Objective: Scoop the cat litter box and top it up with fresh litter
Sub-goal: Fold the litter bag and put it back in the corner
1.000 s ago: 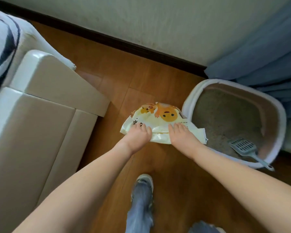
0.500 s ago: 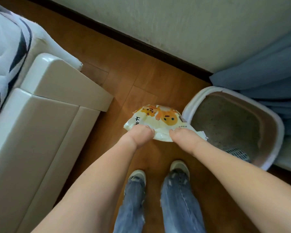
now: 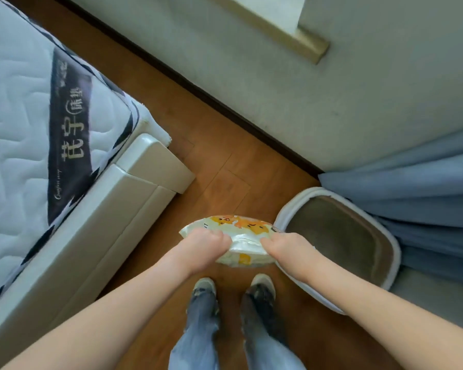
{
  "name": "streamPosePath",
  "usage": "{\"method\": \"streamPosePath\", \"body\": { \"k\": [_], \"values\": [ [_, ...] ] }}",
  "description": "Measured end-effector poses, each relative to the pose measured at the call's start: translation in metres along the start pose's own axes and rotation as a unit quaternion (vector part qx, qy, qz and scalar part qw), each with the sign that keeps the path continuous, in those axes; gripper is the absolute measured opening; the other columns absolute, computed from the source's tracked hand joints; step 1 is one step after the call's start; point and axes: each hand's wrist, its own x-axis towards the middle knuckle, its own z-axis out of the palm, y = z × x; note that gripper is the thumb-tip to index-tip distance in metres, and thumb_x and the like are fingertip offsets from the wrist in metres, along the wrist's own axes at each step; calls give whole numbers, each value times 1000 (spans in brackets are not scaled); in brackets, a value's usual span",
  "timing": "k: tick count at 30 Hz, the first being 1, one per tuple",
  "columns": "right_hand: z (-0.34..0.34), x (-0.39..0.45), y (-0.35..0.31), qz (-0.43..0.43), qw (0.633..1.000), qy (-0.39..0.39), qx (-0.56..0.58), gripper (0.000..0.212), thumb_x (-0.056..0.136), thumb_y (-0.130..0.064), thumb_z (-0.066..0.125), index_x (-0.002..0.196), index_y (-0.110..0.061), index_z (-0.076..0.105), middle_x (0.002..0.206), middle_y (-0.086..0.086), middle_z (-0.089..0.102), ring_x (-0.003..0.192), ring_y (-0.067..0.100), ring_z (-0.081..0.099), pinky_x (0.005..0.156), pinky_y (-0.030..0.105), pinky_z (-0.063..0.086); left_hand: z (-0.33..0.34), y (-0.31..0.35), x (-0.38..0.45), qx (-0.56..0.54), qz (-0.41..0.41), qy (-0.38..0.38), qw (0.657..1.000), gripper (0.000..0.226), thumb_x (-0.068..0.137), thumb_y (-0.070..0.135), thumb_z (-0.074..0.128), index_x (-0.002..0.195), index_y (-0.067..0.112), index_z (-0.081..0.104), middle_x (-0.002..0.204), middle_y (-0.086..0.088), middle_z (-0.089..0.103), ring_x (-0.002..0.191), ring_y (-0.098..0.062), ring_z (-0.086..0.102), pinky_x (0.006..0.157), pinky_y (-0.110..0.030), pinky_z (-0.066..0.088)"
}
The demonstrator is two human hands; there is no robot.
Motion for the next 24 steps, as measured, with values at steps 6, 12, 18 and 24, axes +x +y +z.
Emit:
{"method": "streamPosePath", "body": {
  "k": [6,12,18,24],
  "values": [
    [-136,-101,-62,-60,987,101,-110,29,48,-7,83,67,-16,63,49,-3,50,37,12,47,38,21,33,-107,43,-130,38,-39,119,991,45,21,-3,78,58,16,60,47,3,45,36,-13,46,35,-19,27],
    [-227,-189,-113,-150,929,291,-173,26,70,3,66,96,-1,65,60,6,59,48,19,58,37,25,44,-183,116,-258,88,-139,311,936,29,68,-10,56,62,17,57,49,3,43,39,-12,42,43,-22,16],
    [-281,-232,-164,-278,883,328,-190,42,74,-7,78,108,1,56,74,10,65,60,22,64,48,32,54,-201,176,-344,85,-235,365,897,22,71,-4,61,79,15,70,55,4,52,44,-13,51,39,-22,33],
    [-276,-248,-225,-389,838,322,-209,43,72,-6,69,111,-2,52,73,6,65,57,21,65,42,24,45,-165,237,-407,49,-342,331,878,25,59,-3,68,70,18,63,53,6,48,43,-11,49,38,-23,33]
  ]
}}
